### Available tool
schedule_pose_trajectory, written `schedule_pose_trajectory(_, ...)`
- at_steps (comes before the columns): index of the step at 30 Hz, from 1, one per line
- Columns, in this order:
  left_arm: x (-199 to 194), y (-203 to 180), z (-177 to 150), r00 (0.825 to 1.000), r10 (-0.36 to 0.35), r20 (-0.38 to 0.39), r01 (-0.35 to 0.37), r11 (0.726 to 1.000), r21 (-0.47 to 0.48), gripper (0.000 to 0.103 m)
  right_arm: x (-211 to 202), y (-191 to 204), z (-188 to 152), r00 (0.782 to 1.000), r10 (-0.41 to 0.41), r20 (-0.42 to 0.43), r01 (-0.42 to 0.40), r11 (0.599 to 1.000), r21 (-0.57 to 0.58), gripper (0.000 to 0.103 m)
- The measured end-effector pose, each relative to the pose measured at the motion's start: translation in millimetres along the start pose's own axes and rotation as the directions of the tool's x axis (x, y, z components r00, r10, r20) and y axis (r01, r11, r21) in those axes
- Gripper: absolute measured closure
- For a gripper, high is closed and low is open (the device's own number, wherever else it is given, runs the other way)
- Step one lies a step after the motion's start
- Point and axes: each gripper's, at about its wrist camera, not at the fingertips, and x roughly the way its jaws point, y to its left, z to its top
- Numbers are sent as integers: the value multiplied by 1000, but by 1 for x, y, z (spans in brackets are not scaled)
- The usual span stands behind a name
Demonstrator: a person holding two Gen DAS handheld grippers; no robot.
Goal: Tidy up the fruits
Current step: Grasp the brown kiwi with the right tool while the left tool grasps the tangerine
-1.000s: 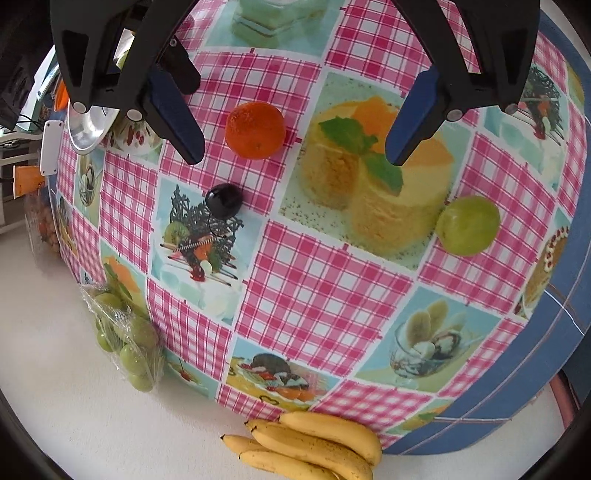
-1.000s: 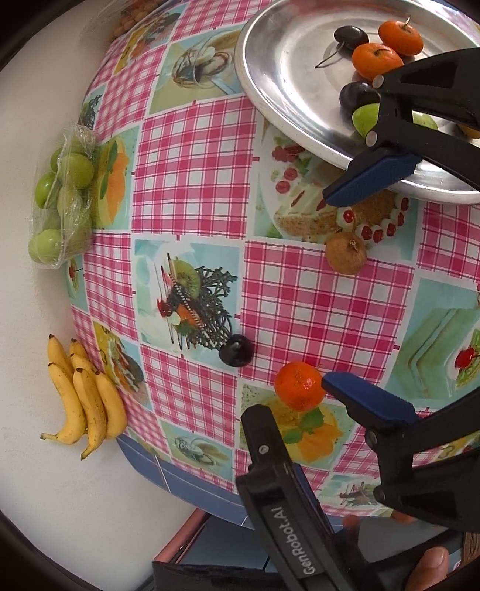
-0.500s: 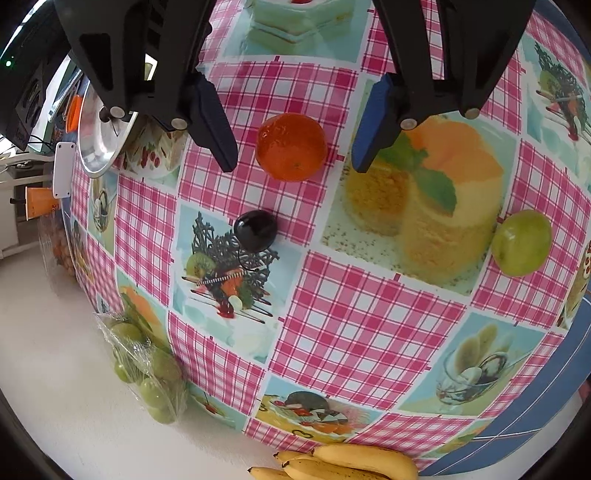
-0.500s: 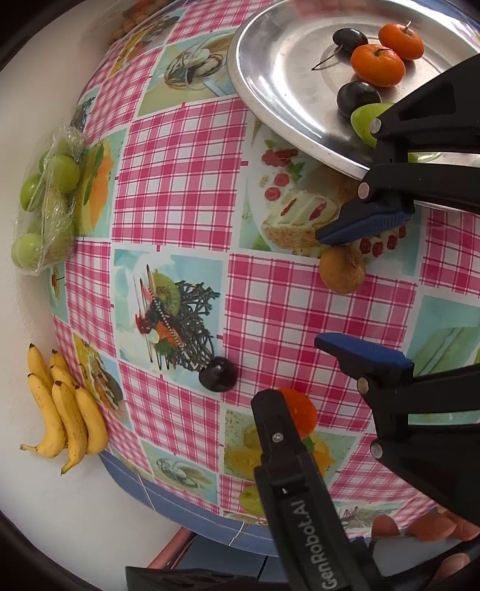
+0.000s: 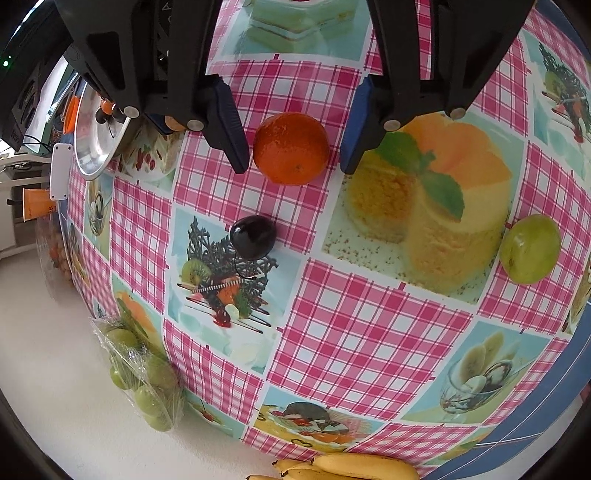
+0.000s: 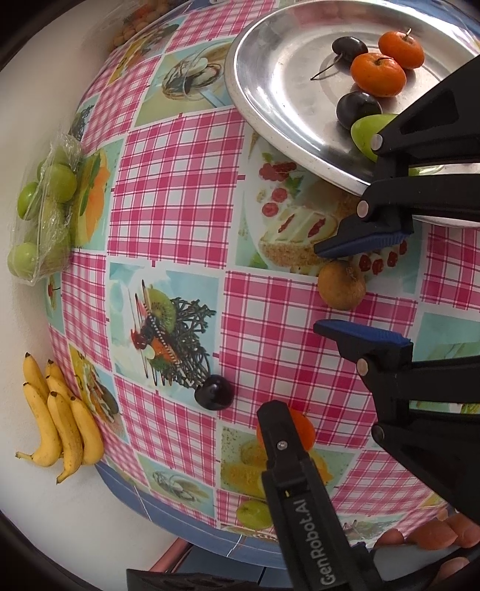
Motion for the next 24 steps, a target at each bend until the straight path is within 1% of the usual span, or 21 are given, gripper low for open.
schedule_pose_trajectory(2,1,-1,0,1000,2,0,-2,1000,4,54,0,0,0,1000,-5,1,5,1000,3,69)
schedule_pose_trajectory(3,1,-1,1,1000,1,-2,-1,1000,5,59,0,0,1,1000,-8,1,8,1000,5,71)
schedule_pose_trajectory(4,2,-2,1,1000,-5,-4,5,1000,5,61,0,-1,1,1000,-10,1,10,1000,6,71)
schedule_pose_trajectory(6,2,-3,1,1000,-3,-2,3,1000,12,61,0,-1,0,1000,-12,0,12,1000,12,74)
schedule_pose_trajectory(10,-2,-6,3,1000,-12,18,11,1000,13,61,-4,-5,2,1000,-18,2,18,999,29,74)
schedule_pose_trajectory(13,-10,-8,3,999,-19,37,18,1000,21,61,-12,-8,4,1000,0,25,-1,999,47,74)
schedule_pose_trajectory(24,-39,-23,1,993,-56,102,50,997,57,61,-48,-10,7,995,13,98,-20,997,80,74)
